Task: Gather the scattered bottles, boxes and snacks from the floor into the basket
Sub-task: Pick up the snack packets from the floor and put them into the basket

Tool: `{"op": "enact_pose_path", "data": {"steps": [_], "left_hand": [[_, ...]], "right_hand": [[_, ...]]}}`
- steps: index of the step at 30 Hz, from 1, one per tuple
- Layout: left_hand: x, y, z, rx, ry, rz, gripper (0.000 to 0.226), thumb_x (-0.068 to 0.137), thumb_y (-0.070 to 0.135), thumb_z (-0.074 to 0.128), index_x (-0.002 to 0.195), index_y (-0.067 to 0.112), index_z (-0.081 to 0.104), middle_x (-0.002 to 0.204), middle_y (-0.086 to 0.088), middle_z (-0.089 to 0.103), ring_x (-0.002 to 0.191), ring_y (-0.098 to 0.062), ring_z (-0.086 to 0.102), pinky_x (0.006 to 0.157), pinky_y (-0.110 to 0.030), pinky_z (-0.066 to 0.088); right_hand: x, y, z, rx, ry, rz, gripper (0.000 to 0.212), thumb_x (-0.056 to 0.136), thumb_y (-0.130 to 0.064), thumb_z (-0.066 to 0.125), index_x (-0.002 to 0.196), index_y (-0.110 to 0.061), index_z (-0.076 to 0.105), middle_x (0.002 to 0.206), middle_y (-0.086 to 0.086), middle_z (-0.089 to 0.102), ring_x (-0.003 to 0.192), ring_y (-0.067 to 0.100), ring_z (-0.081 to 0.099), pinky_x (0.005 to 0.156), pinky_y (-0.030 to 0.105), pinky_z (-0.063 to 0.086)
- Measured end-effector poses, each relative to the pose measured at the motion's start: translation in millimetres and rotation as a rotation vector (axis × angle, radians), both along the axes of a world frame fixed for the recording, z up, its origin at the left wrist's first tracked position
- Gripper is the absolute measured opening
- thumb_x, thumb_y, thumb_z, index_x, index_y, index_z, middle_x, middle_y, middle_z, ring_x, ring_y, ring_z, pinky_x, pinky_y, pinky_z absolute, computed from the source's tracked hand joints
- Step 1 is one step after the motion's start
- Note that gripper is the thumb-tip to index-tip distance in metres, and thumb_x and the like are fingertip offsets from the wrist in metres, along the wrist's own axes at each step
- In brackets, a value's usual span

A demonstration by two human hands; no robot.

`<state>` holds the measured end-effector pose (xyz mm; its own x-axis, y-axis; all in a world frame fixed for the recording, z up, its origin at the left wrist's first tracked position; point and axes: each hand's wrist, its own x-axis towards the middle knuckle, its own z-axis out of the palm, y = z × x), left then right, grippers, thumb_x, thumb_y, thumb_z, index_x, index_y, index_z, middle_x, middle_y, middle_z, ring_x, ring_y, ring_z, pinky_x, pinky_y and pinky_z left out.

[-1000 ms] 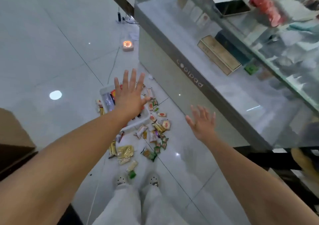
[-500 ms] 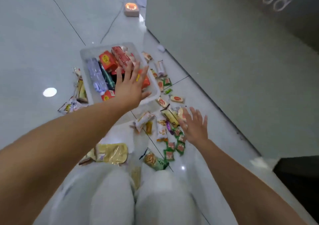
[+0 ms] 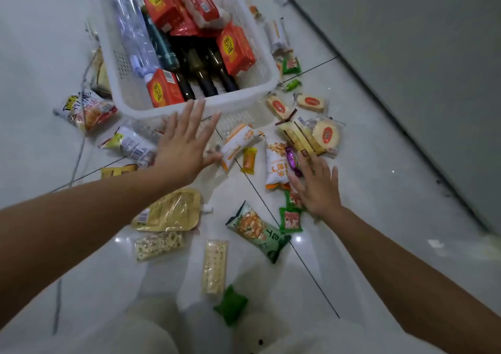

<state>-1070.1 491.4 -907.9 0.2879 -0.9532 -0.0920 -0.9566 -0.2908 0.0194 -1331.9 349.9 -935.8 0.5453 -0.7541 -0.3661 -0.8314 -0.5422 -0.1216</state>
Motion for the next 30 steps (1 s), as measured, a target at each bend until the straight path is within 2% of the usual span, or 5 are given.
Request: {"op": "enact_pose_path", "data": {"steps": [5,9,13,24,30], "left_hand": [[6.3,-7.7,-13.3,-0.01,-0.136,-0.221,0.078,0.088,0.065,0.01,0.15,0.019,0.027,0.159,-0.014,0.01,0.146,-0.028,0.005,0.115,-0.041,0.001],[-1.1,-11.9,-19.4,0.09,-0.038,-0.025,0.071,0.092,0.06,0.033,0.141,0.01,0.04,0.16,-0.011,0.003,0.147,-0.028,0.001,0.115,-0.038,0.001],[-15.9,-21.2,-39.9,0.099,-0.009,0.026,0.082,0.083,0.072,0.023,0.128,0.01,0.05,0.141,-0.014,0.036,0.13,-0.031,0.029,0.102,-0.039,0.025],[-35.4,-52.4,-53.9,0.19,0.186,0.229,0.06,0.087,0.049,0.057,0.123,0.004,0.042,0.123,-0.02,0.052,0.111,-0.035,0.052,0.086,-0.038,0.042],[-37.2,-36.6,-29.5,0.002,0.435,0.319,0.041,0.095,0.042,0.046,0.114,0.006,0.037,0.114,-0.019,0.057,0.097,-0.037,0.059,0.072,-0.039,0.043]], "right_hand": [[38.3,3.9,-24.9,0.006,-0.066,-0.009,0.063,0.096,-0.053,0.03,0.15,-0.032,0.008,0.159,0.003,0.009,0.146,0.024,0.003,0.118,0.05,0.0],[45.9,15.9,-24.7,-0.009,-0.118,-0.022,0.065,0.091,-0.042,0.048,0.147,-0.039,0.016,0.149,0.004,0.034,0.141,0.027,0.019,0.115,0.047,0.01],[56.1,23.5,-22.4,0.024,-0.173,-0.077,0.065,0.088,-0.03,0.059,0.143,-0.036,0.024,0.14,0.008,0.043,0.133,0.031,0.028,0.106,0.043,0.028],[45.5,18.3,-16.3,0.068,0.086,-0.223,0.077,0.072,-0.063,0.065,0.13,-0.018,0.043,0.133,0.01,0.05,0.129,0.032,0.034,0.101,0.041,0.033],[58.3,15.0,-3.3,0.051,-0.321,-0.365,0.047,0.08,-0.039,0.068,0.118,-0.021,0.046,0.111,0.006,0.063,0.098,0.029,0.06,0.081,0.042,0.051]]}}
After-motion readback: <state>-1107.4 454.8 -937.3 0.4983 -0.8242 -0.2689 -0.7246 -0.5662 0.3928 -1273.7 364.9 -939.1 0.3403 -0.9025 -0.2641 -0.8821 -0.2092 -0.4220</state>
